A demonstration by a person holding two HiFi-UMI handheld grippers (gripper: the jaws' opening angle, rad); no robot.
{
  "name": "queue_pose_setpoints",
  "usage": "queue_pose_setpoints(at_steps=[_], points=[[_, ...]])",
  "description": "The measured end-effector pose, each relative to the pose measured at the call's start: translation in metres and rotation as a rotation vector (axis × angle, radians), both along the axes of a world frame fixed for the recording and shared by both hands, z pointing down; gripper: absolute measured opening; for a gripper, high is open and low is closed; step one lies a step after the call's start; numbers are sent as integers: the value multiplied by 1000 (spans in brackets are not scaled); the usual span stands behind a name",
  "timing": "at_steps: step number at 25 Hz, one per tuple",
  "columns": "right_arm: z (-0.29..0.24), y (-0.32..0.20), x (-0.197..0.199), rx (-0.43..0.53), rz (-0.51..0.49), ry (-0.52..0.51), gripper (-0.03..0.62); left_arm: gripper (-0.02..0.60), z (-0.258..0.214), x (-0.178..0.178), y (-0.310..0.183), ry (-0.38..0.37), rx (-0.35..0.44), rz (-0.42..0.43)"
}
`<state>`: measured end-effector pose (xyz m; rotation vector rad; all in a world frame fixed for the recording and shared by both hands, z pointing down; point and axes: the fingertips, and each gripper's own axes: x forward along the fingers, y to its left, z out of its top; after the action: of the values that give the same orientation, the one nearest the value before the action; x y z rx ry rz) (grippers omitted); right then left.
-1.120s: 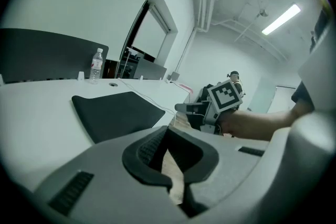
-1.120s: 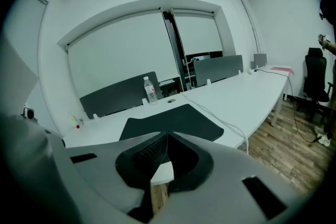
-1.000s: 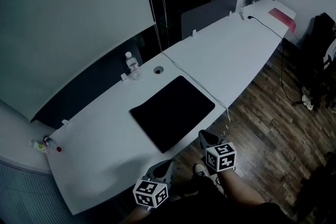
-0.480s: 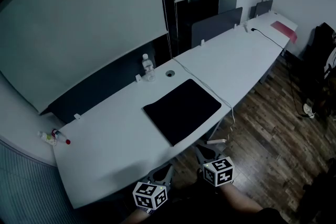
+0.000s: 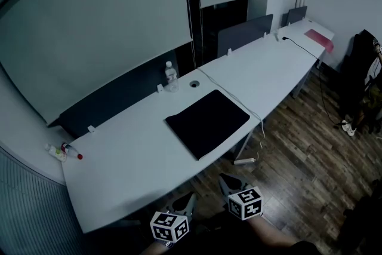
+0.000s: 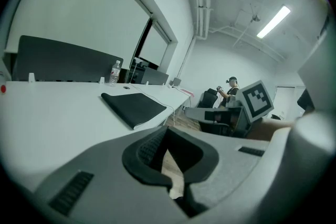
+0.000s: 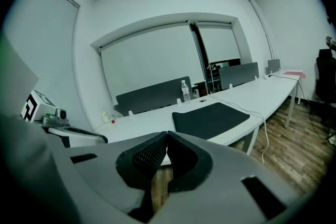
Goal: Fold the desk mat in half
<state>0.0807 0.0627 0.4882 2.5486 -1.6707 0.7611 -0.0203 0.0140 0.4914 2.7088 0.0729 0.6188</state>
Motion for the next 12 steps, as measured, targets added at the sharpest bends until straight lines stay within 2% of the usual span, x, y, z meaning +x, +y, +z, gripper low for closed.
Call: queue_pose_setpoints(at_steps=[12], points=[[5,23,-35,-13,-53,7,23,6,-3,-13,20,15,-2,-32]])
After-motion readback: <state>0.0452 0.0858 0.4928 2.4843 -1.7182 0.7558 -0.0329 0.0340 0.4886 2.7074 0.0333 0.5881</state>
